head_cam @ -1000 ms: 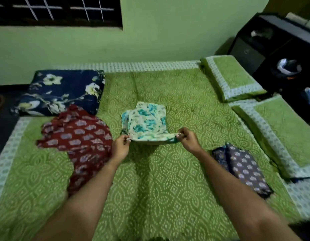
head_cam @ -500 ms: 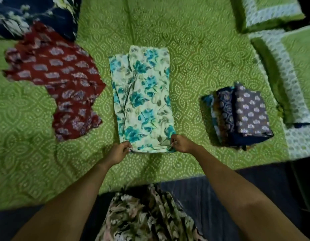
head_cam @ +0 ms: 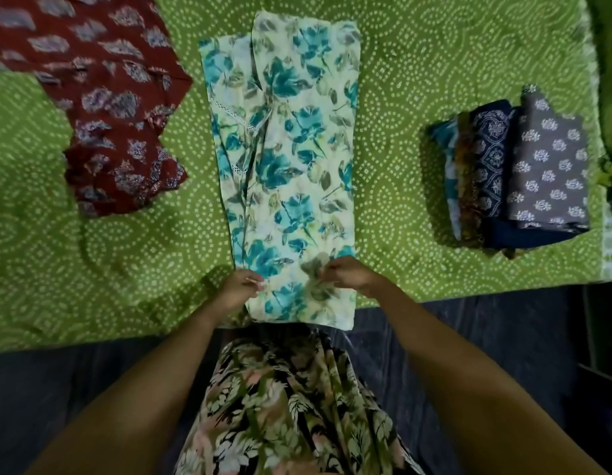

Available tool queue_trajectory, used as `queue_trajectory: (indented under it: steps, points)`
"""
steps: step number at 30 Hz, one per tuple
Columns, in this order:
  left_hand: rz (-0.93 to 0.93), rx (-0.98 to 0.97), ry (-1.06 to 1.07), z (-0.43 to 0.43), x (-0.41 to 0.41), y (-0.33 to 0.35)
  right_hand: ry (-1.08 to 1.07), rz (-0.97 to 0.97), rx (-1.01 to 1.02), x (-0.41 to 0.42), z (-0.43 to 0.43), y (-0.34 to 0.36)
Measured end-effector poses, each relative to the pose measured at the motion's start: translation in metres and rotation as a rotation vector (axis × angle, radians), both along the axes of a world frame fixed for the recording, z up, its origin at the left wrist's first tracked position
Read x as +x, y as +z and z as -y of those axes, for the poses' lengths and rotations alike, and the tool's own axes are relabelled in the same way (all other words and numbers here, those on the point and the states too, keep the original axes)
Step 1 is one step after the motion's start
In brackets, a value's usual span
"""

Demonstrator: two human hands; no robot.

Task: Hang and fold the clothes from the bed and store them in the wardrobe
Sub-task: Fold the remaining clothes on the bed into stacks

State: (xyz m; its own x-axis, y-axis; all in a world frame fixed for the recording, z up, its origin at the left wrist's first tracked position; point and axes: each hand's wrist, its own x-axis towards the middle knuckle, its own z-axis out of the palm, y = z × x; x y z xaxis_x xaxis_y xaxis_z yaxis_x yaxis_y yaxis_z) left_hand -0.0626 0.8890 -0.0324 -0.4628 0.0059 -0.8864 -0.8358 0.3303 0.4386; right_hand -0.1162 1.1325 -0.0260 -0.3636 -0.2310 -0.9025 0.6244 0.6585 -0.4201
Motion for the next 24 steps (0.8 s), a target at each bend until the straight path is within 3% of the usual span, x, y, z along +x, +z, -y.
queue_trajectory:
  steps: [3, 6, 12, 24]
  points:
    - [0.021, 0.036, 0.379, -0.005, -0.025, 0.007, -0.340, -0.025, -0.098, -0.017, 0.022, -0.001]
    - [-0.048, 0.076, 0.552, 0.000, -0.055, 0.005, -0.533, -0.025, -0.171, -0.042, 0.052, 0.001]
    - [-0.249, -0.114, 0.626, 0.022, -0.111, -0.014, -0.601, -0.134, -0.171, -0.103, 0.109, -0.012]
    - [-0.285, -0.188, 0.524, 0.070, -0.221, -0.052, -0.748, -0.293, -0.180, -0.204, 0.187, -0.041]
